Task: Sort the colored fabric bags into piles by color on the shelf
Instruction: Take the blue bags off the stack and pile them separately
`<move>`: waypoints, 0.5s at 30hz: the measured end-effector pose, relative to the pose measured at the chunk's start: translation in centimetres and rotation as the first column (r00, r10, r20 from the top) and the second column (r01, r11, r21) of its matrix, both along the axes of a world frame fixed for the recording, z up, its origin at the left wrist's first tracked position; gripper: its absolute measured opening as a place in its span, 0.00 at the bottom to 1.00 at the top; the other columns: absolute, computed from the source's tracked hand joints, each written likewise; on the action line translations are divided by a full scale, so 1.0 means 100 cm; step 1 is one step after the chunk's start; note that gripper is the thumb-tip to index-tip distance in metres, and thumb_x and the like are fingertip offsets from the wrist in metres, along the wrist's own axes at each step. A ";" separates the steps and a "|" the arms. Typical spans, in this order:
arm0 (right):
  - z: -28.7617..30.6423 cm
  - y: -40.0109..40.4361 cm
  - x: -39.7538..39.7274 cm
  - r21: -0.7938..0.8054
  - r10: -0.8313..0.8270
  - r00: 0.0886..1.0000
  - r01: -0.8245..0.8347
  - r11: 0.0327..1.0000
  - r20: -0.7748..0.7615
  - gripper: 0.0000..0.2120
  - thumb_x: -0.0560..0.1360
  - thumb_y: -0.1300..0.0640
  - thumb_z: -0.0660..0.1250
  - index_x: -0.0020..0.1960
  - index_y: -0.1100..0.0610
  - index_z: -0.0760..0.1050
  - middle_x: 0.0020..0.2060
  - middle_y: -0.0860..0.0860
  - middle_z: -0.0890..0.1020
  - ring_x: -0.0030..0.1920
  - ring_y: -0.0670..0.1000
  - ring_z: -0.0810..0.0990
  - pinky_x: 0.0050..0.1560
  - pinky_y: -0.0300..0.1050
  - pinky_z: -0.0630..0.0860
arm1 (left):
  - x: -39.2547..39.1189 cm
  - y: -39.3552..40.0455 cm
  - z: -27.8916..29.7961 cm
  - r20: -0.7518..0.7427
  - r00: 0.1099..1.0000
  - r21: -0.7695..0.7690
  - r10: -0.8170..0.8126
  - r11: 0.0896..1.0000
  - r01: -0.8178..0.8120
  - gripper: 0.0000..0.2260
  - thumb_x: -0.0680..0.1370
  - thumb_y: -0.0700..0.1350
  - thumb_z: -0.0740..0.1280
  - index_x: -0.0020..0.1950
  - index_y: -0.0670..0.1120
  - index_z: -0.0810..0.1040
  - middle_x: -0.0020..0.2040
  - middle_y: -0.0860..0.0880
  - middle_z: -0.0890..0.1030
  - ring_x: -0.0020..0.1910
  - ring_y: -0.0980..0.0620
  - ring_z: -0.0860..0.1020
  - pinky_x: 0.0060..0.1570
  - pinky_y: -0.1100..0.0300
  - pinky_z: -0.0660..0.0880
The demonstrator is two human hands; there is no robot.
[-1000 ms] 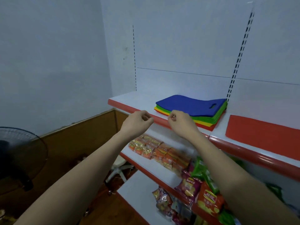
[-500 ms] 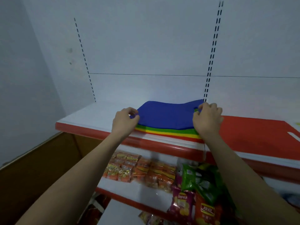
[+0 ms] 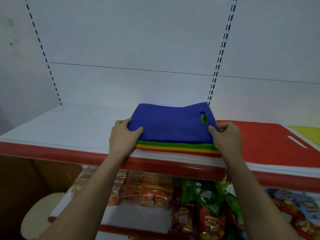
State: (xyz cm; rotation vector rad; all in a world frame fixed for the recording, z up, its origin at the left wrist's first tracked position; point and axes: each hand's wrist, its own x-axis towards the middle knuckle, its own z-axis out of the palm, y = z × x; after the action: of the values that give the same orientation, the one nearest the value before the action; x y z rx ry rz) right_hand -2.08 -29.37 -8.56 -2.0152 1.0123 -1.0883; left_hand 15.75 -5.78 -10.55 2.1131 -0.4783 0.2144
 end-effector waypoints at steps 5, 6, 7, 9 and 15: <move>-0.001 -0.002 -0.008 -0.124 -0.030 1.000 0.029 0.992 -0.006 0.08 0.76 0.59 0.67 0.40 0.62 0.76 0.34 0.53 0.78 0.38 0.57 0.77 0.37 0.47 0.70 | 0.001 0.001 -0.001 0.002 1.000 0.008 -0.013 1.000 0.013 0.25 0.75 0.57 0.68 0.70 0.50 0.73 0.65 0.50 0.73 0.62 0.50 0.73 0.56 0.52 0.73; 0.000 -0.001 -0.010 -0.149 -0.039 0.999 0.035 0.988 -0.020 0.09 0.77 0.60 0.67 0.40 0.63 0.77 0.33 0.54 0.78 0.37 0.57 0.77 0.37 0.47 0.70 | 0.002 0.000 -0.001 0.003 1.000 0.025 -0.017 1.000 0.017 0.25 0.75 0.58 0.68 0.70 0.50 0.73 0.65 0.50 0.73 0.62 0.49 0.73 0.57 0.51 0.74; 0.000 0.001 -0.012 -0.179 -0.054 0.998 0.047 0.983 -0.034 0.09 0.77 0.60 0.66 0.40 0.64 0.77 0.33 0.55 0.79 0.37 0.58 0.76 0.36 0.48 0.70 | 0.002 0.000 0.000 0.001 1.000 0.039 -0.022 0.999 0.022 0.25 0.75 0.59 0.69 0.69 0.51 0.74 0.65 0.50 0.73 0.62 0.49 0.73 0.58 0.50 0.74; 0.001 0.003 -0.014 -0.226 -0.087 0.995 0.072 0.971 -0.056 0.09 0.77 0.60 0.66 0.41 0.64 0.77 0.34 0.56 0.78 0.37 0.60 0.75 0.37 0.48 0.67 | 0.004 0.000 0.000 -0.017 0.999 0.048 -0.029 0.998 0.030 0.23 0.74 0.60 0.69 0.66 0.53 0.75 0.65 0.50 0.73 0.62 0.48 0.72 0.60 0.48 0.74; 0.004 0.007 -0.012 -0.244 -0.136 0.984 0.106 0.964 -0.112 0.06 0.78 0.59 0.65 0.43 0.61 0.74 0.38 0.53 0.76 0.41 0.57 0.72 0.40 0.47 0.64 | 0.007 0.001 0.004 -0.111 0.993 0.042 -0.033 0.998 0.038 0.19 0.72 0.59 0.73 0.57 0.50 0.77 0.63 0.46 0.72 0.65 0.44 0.69 0.62 0.48 0.72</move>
State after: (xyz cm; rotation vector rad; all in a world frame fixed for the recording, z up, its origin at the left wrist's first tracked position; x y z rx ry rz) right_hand -3.27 -28.62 -8.19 -2.2634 1.1294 -1.2061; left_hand 16.43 -5.68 -10.17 2.1447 -0.4583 0.0661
